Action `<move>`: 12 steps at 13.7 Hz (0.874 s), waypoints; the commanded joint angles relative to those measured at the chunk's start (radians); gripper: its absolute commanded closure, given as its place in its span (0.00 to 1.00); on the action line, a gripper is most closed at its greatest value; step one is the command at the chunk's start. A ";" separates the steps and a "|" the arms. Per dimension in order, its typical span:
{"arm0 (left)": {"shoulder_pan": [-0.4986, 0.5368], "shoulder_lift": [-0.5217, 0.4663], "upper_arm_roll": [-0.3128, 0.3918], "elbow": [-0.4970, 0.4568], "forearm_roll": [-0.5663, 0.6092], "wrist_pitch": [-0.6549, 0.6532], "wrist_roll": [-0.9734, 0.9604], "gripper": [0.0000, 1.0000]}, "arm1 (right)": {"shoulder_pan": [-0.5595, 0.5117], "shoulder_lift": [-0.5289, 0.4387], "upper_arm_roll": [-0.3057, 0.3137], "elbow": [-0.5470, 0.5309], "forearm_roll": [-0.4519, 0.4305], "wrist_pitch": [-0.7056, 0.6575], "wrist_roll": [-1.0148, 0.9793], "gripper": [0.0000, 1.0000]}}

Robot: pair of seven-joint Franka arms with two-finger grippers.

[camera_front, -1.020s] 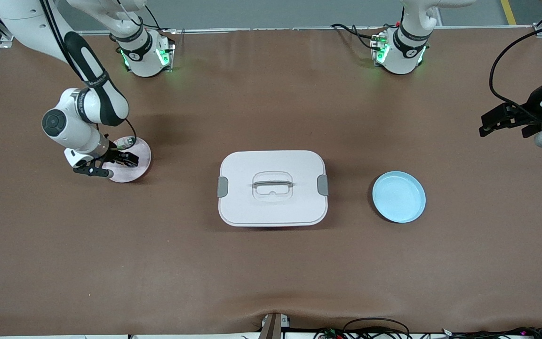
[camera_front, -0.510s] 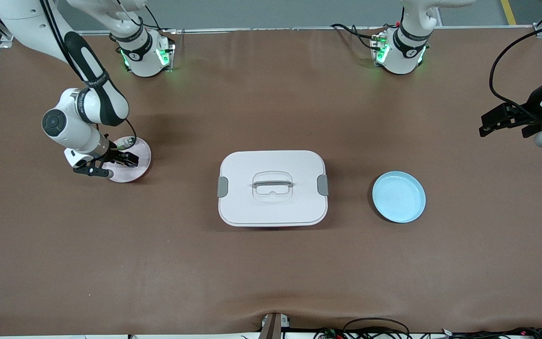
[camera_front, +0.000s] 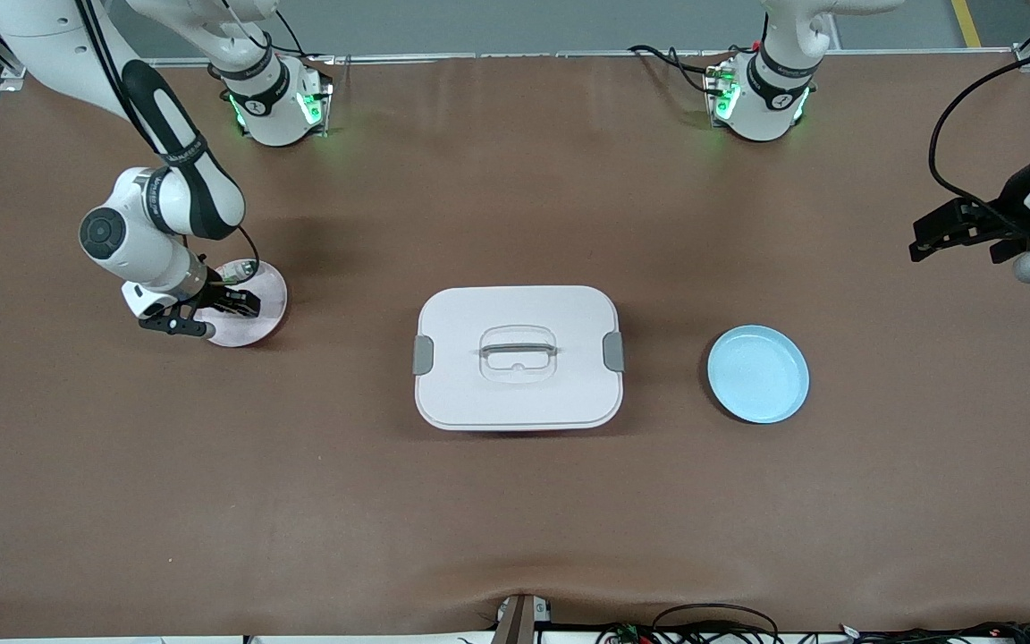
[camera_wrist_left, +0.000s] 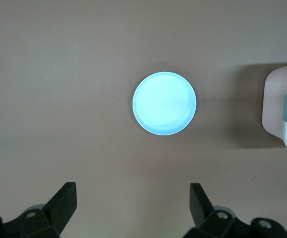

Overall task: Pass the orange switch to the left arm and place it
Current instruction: 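Close the right gripper on the orange switch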

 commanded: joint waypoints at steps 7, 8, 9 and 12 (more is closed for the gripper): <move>0.007 -0.007 -0.001 0.015 -0.108 -0.015 -0.001 0.00 | 0.001 -0.002 0.001 -0.003 0.017 0.003 0.001 1.00; 0.018 -0.012 0.000 0.017 -0.160 -0.027 0.001 0.00 | 0.001 -0.002 0.001 -0.003 0.017 0.003 0.001 1.00; 0.039 -0.022 0.002 0.015 -0.217 -0.047 0.004 0.00 | 0.001 -0.002 0.001 -0.003 0.017 0.003 0.001 1.00; 0.091 -0.025 0.002 0.002 -0.467 -0.079 0.001 0.00 | 0.003 0.000 0.001 -0.002 0.017 0.003 0.001 1.00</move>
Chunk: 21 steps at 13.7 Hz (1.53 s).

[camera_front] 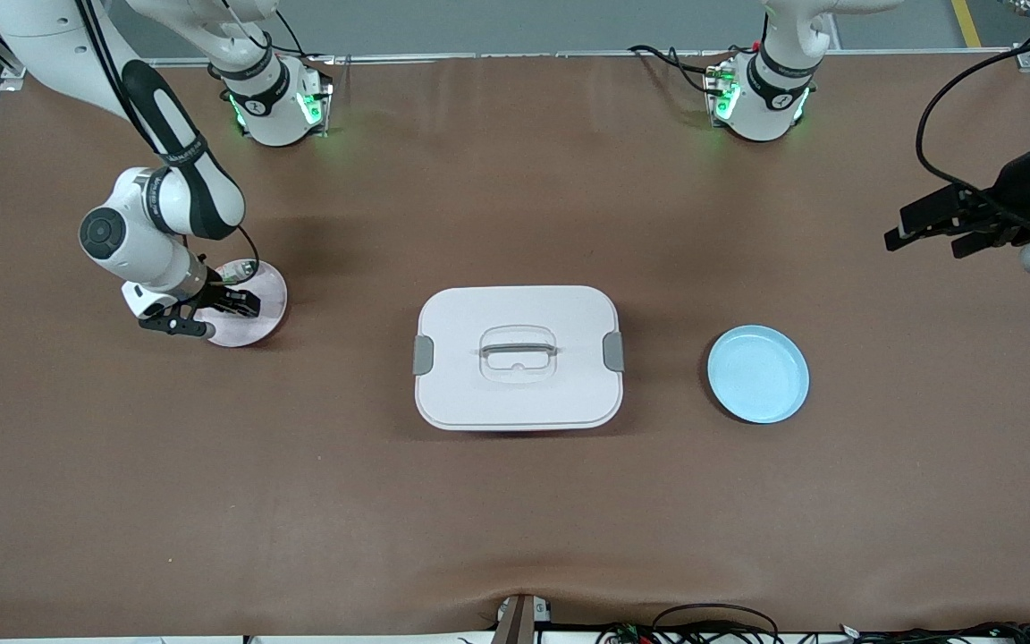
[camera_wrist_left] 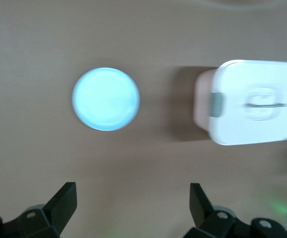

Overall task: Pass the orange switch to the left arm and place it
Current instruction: 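Lift the switch with the right gripper while the left gripper approaches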

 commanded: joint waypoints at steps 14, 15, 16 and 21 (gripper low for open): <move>0.030 -0.014 -0.243 -0.188 -0.656 0.235 -0.038 0.00 | 0.004 -0.051 0.006 0.018 0.018 -0.104 0.006 1.00; 0.030 -0.012 -0.277 -0.195 -0.674 0.287 -0.042 0.00 | 0.001 -0.078 0.006 0.024 0.018 -0.160 0.006 1.00; 0.030 -0.009 -0.308 -0.196 -0.682 0.334 -0.051 0.00 | 0.001 -0.115 0.005 0.029 0.020 -0.219 0.007 1.00; 0.025 0.017 -0.426 -0.193 -0.795 0.581 -0.082 0.00 | -0.002 -0.201 -0.002 0.281 0.093 -0.723 0.041 1.00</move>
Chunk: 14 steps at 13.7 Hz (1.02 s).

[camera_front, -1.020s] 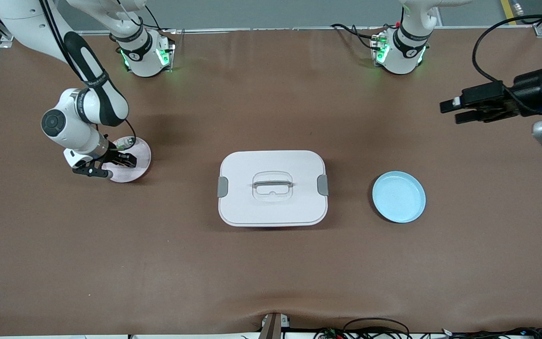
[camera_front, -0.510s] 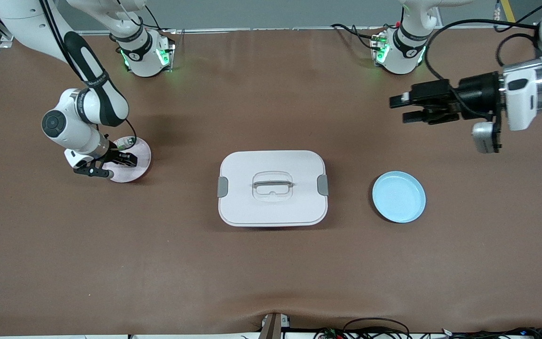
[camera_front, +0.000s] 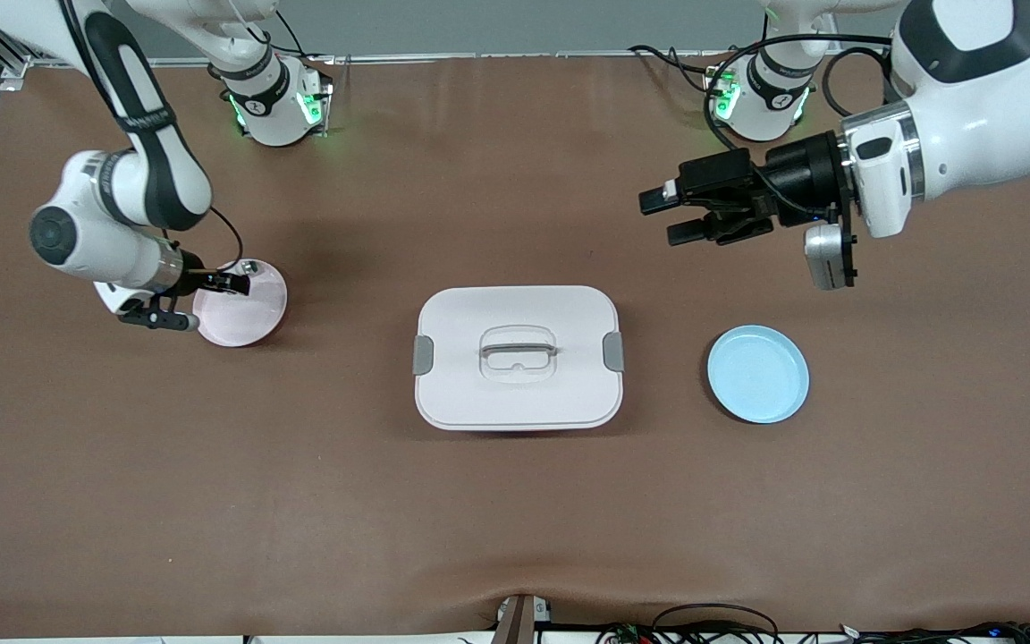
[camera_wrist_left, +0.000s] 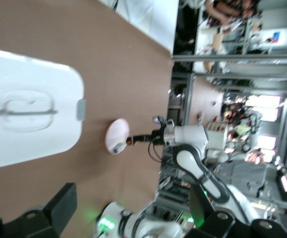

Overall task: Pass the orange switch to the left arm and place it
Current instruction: 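Lift the switch with the right gripper while the left gripper approaches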

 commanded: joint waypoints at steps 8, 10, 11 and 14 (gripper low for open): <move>-0.109 0.077 -0.096 0.004 -0.026 0.267 -0.117 0.00 | 0.112 -0.019 0.007 0.431 0.216 -0.489 0.638 1.00; -0.146 0.092 -0.096 0.006 -0.010 0.284 -0.136 0.00 | 0.234 -0.011 0.007 0.532 0.224 -0.507 0.926 1.00; -0.160 0.098 -0.096 0.006 -0.004 0.305 -0.153 0.00 | 0.279 -0.002 0.007 0.590 0.226 -0.513 1.016 1.00; -0.238 0.124 -0.096 0.006 -0.004 0.417 -0.182 0.00 | 0.371 0.090 0.007 0.765 0.234 -0.544 1.261 1.00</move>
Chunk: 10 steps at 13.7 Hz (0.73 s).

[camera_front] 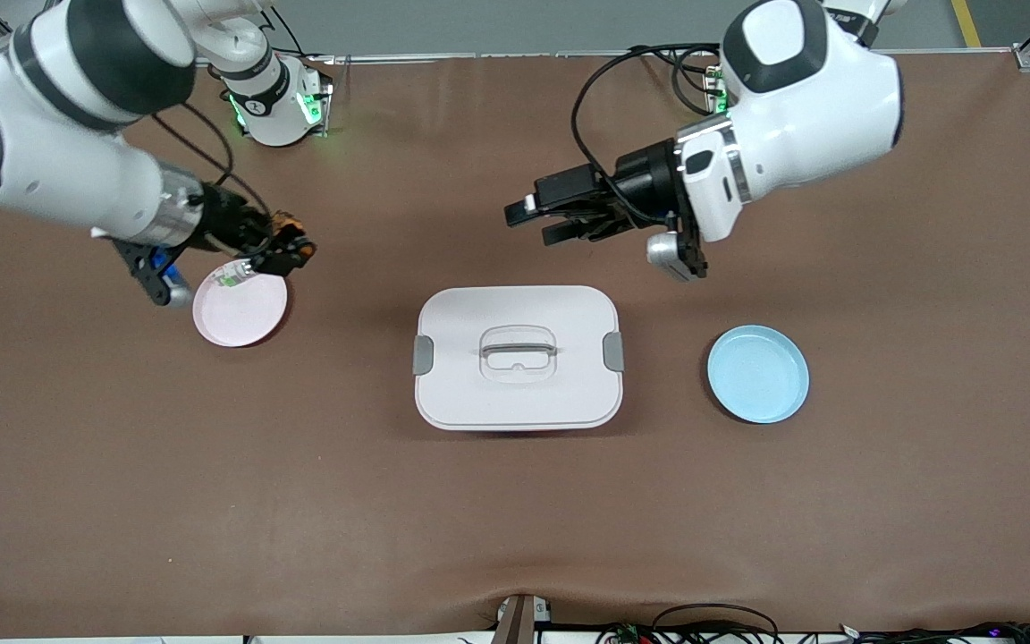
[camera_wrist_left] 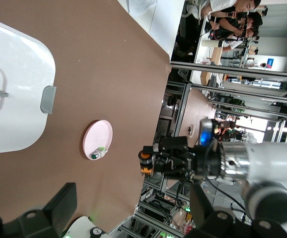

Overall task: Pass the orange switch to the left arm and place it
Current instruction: 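Lift the switch with the right gripper while the left gripper approaches, then bring the switch above the box and grasp it with the left gripper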

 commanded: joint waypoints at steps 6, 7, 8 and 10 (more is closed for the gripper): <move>-0.087 0.047 -0.004 0.005 0.011 0.130 -0.044 0.00 | 0.147 0.350 -0.013 0.521 0.100 -0.156 0.517 1.00; -0.088 0.058 -0.004 0.005 0.011 0.131 -0.044 0.00 | 0.162 0.366 -0.013 0.547 0.104 -0.155 0.546 1.00; -0.086 0.067 -0.004 0.005 0.011 0.131 -0.044 0.00 | 0.174 0.379 -0.013 0.576 0.112 -0.153 0.577 1.00; -0.083 0.088 -0.004 0.007 0.011 0.133 -0.034 0.00 | 0.196 0.403 -0.011 0.624 0.127 -0.152 0.638 1.00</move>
